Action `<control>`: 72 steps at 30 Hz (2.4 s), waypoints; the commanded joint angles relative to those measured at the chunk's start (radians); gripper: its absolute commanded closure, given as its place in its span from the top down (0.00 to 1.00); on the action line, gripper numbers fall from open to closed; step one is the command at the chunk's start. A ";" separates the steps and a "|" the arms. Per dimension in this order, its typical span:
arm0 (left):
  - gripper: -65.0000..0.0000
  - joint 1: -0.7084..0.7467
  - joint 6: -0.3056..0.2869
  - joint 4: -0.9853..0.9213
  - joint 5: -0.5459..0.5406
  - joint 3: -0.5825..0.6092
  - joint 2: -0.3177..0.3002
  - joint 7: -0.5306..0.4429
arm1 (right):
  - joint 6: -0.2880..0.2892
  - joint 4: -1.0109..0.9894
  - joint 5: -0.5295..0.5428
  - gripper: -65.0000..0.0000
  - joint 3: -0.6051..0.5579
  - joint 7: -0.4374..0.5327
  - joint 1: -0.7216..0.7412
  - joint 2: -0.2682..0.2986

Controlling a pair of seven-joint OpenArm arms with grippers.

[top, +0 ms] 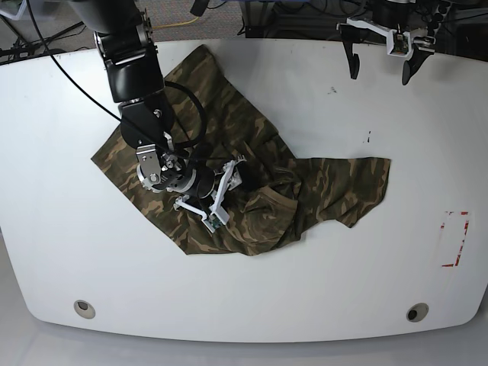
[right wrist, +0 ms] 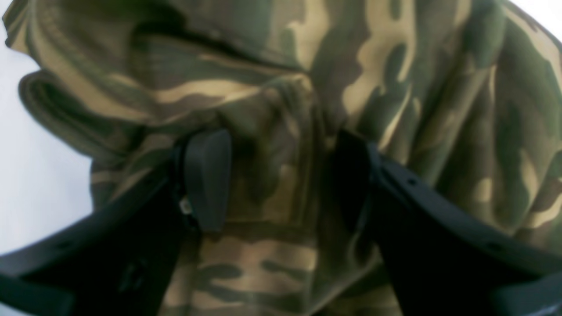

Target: Fold the T-shirt properly

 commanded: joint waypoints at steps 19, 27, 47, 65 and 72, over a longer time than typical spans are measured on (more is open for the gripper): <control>0.92 -0.046 -0.001 0.020 -0.001 0.026 -0.008 0.045 | 0.002 0.045 0.004 0.00 0.004 0.023 0.012 0.001; 0.92 -0.077 -0.003 0.018 -0.001 0.143 -0.034 0.046 | -0.001 0.229 0.004 0.00 0.004 0.018 0.052 0.003; 0.92 -0.330 -0.001 0.017 -0.007 0.548 -0.146 0.402 | 0.001 0.333 0.004 0.00 0.001 0.015 0.395 0.044; 0.92 -0.513 -0.001 -0.186 -0.047 0.663 -0.037 0.510 | 0.001 0.333 0.006 0.00 0.004 0.015 0.382 0.067; 0.92 -0.602 0.003 -0.273 -0.274 0.671 -0.075 0.510 | 0.001 0.333 0.004 0.00 0.004 0.015 0.377 0.067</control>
